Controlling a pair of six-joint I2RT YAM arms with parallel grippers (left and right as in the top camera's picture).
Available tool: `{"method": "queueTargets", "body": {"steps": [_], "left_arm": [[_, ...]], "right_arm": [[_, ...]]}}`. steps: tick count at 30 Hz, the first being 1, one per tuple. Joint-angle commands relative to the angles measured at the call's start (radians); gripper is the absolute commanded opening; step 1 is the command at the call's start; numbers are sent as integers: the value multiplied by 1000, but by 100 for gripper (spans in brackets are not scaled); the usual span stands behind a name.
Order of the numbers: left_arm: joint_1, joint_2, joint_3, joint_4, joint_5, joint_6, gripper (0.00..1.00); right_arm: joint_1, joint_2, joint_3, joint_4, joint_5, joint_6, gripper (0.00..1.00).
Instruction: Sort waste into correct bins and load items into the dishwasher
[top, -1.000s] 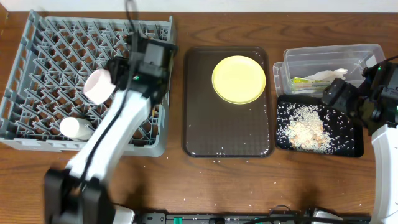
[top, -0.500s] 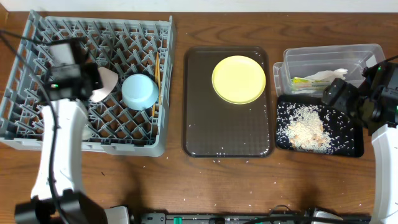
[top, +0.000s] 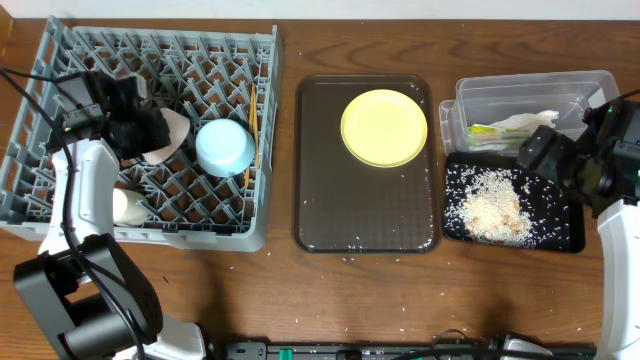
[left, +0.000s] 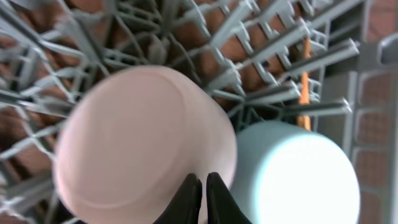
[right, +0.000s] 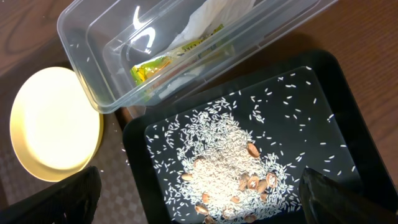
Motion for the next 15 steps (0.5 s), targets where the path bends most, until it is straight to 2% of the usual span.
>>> {"method": "queueTargets", "body": {"steps": [1,6,15], "left_arm": [[-8,-14,-4,-23,57,14,8],[-8,-26,-4,-56,55,14,7],[32,-88,-3,51,-10,11,8]], "right_arm": [[-11,-10,8,-1,0,13,99],[-11,-10,8,-1,0,13,99],[-11,-10,8,-1,0,13,99]]}}
